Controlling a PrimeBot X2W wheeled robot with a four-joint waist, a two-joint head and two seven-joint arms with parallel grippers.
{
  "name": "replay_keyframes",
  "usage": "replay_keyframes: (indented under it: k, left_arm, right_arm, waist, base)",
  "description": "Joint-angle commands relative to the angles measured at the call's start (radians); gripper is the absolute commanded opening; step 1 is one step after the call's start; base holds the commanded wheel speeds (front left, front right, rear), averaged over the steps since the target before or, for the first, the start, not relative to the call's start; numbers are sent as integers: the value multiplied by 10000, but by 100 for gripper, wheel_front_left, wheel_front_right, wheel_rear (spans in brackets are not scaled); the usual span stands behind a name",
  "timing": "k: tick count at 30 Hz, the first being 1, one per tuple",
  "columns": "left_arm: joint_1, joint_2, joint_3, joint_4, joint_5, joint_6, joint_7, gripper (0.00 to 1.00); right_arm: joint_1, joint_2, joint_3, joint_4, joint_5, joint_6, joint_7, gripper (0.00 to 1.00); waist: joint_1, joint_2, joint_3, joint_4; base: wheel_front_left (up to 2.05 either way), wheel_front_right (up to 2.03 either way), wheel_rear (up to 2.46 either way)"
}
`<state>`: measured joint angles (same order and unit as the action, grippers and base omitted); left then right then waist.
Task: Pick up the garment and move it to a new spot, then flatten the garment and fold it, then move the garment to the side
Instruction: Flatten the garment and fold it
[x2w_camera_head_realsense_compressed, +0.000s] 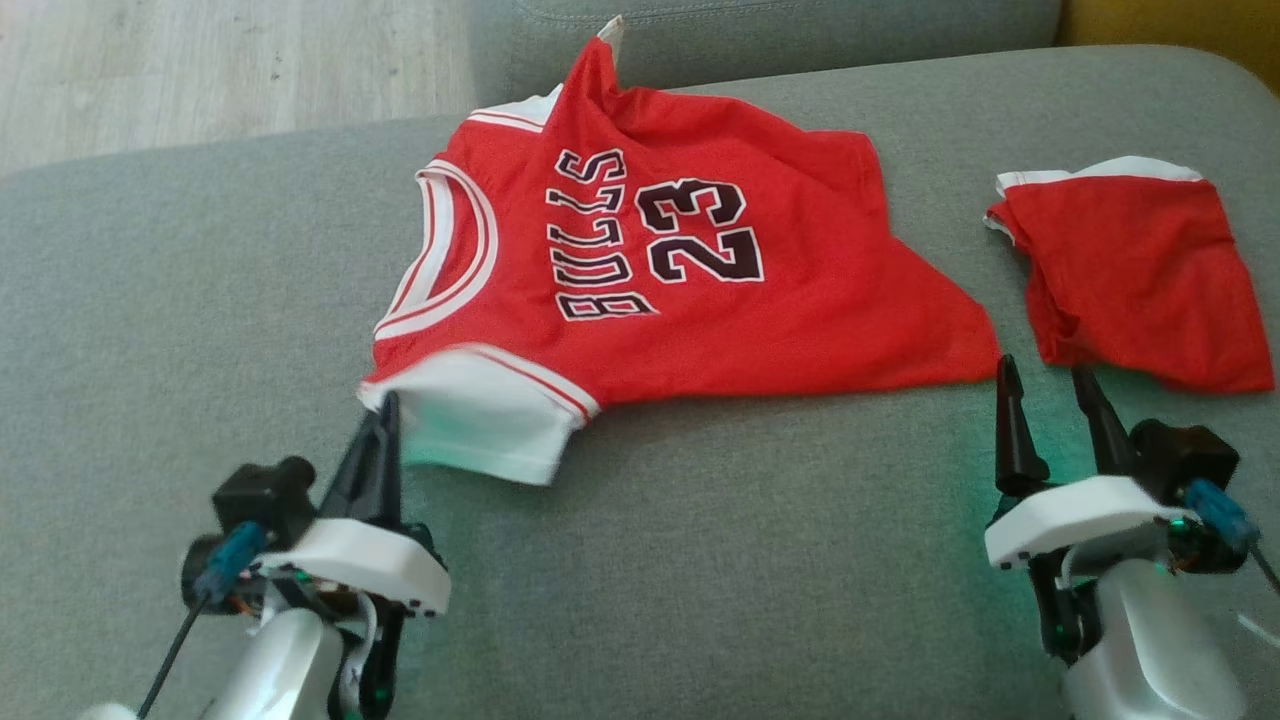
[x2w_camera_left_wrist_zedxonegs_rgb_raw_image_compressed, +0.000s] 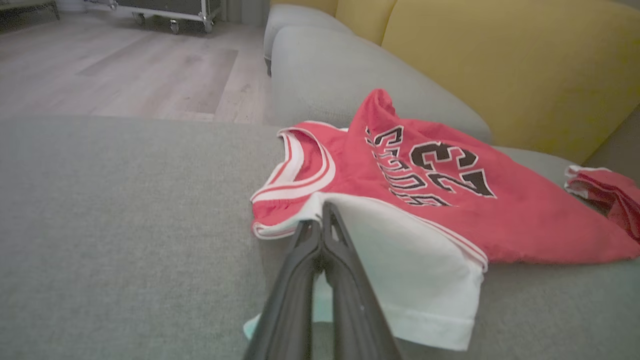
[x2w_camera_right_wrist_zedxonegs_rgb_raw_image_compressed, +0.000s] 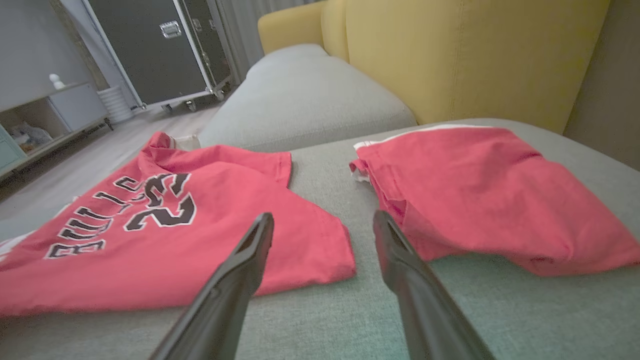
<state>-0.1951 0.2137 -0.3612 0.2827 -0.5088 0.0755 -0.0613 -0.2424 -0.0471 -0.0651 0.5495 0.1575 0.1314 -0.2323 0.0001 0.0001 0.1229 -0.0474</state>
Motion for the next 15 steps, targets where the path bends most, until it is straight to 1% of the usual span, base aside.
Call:
replay_keyframes:
  k: [1,4,8,10,15]
  left_arm:
    - [-459,249,476,-373,124,108,-233,0]
    - [-490,248,563,-515,264,251,-689,0]
    - [-518,204,487,-514,338,240,-939,0]
    - [-530,187,428,-486,357,216,-987,0]
    - [-549,134,314,-432,377,177,-1106,0]
  right_arm:
    - [-499,-31,133,-88,-154,-7,76,100]
    - [-882,-31,-82,766,-250,-7,522,100]
    - [-1311,-31,-128,1810,-247,-7,882,100]
    - [-1480,-31,-17,2243,-350,-7,906,100]
    - [-1892,-31,317,3206,34,-7,710,100]
  waist:
    - [-1,-1,4,19]
    - [-1,-1,14,100]
    - [-1,-1,3,246]
    - [-1,-1,-3,307]
    - [-1,-1,4,427]
  base:
    - [0,0,0]
    - [0,0,0]
    - [0,0,0]
    - [0,0,0]
    - [0,0,0]
